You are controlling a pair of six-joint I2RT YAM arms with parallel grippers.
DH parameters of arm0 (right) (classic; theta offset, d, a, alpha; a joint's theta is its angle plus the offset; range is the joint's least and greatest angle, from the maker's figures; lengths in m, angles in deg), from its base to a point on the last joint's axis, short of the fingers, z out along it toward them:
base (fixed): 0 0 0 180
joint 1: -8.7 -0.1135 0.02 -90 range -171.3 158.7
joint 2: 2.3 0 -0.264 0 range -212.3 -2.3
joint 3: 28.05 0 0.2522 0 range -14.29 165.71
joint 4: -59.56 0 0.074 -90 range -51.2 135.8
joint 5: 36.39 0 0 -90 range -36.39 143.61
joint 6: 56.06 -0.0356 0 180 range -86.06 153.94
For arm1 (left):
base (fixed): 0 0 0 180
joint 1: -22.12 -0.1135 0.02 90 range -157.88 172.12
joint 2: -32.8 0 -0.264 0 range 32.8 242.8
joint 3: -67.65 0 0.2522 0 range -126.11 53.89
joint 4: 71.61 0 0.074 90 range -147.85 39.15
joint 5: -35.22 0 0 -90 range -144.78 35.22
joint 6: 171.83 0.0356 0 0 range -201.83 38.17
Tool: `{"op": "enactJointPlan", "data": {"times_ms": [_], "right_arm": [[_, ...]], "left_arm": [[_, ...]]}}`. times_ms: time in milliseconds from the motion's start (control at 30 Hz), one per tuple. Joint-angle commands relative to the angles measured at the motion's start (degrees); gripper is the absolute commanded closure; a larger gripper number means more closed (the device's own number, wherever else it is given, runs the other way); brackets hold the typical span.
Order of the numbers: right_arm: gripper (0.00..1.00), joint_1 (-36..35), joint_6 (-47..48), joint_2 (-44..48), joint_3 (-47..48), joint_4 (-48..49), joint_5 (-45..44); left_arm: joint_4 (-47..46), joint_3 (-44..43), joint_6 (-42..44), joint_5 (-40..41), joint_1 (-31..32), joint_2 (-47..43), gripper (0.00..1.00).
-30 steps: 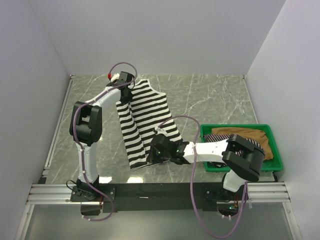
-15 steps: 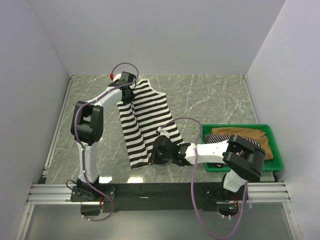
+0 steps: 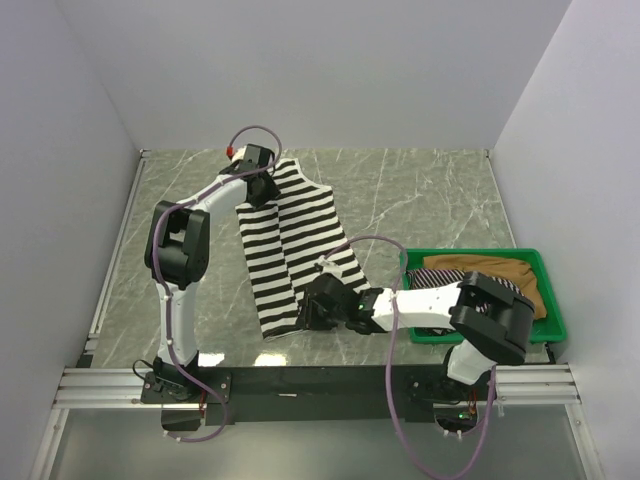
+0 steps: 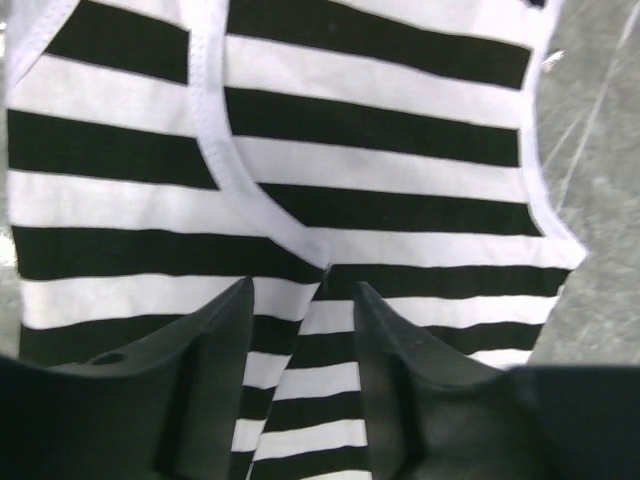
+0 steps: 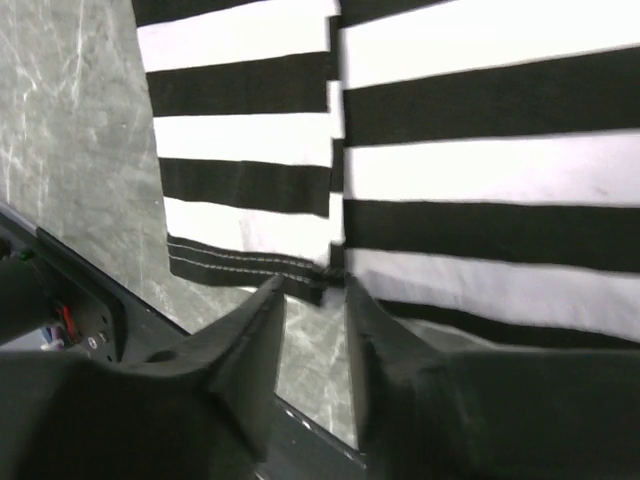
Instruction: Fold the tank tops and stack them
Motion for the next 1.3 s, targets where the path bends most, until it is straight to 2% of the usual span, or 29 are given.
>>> {"op": "enactJointPlan", "data": {"times_ms": [0, 33, 67, 167, 300, 367, 433, 633, 933, 1100, 1200, 1233, 1267], "right_arm": [[0.59, -0.37, -0.46, 4.84, -0.71, -2.69, -4.20], [0.54, -0.37, -0.29, 6.59, -0.63, -3.48, -5.07], [0.53, -0.37, 0.06, 7.48, -0.28, -5.84, -6.74], [0.53, -0.63, 2.42, 10.21, 2.26, -8.40, -9.29], [0.58, -0.63, 7.52, 5.57, 9.53, -9.81, -8.60], [0.62, -0.55, 9.72, 0.82, 13.32, -9.64, -7.20], [0.63, -0.55, 10.87, -3.30, 15.18, -9.20, -5.79], [0.67, -1.07, 15.09, -11.92, 20.73, -9.90, -4.47], [0.73, -7.39, 16.06, -24.48, 31.79, -12.19, -1.14], [0.74, -7.66, 15.44, -32.66, 43.21, -11.13, 5.02], [0.74, -7.05, 16.85, -36.19, 53.05, -12.98, 4.58], [0.74, -6.79, 17.02, -37.59, 54.73, -12.55, 4.85], [0.74, -6.26, 17.03, -37.78, 57.01, -11.06, 5.20]], "left_arm": [[-3.95, -1.91, 1.77, -1.36, 0.17, -1.45, 0.48], [-4.21, -1.65, 1.95, -1.10, -0.26, -2.67, 0.45], [-4.74, -0.96, 1.69, -1.35, -0.61, -3.38, 0.43], [-4.13, 0.45, 0.11, -0.22, -2.20, -5.49, 0.44], [-2.37, 2.21, -1.91, -0.56, -4.48, -5.50, 0.61], [-2.72, 3.18, -2.09, -1.53, -5.80, -4.36, 0.72], [-3.07, 3.44, -1.83, -2.50, -7.11, -2.96, 0.79], [-2.55, 2.39, -0.34, -3.12, -9.75, 1.26, 0.87], [-0.26, -1.91, 3.00, -2.32, -13.88, 7.15, 0.89], [0.18, -9.37, 6.69, -7.76, -18.02, 12.24, 0.88], [1.06, -16.49, 10.12, -10.66, -19.60, 14.54, 0.80], [1.76, -18.25, 11.26, -10.85, -19.78, 15.50, 0.71], [1.50, -20.70, 11.62, -10.85, -19.86, 15.68, 0.67]]}}
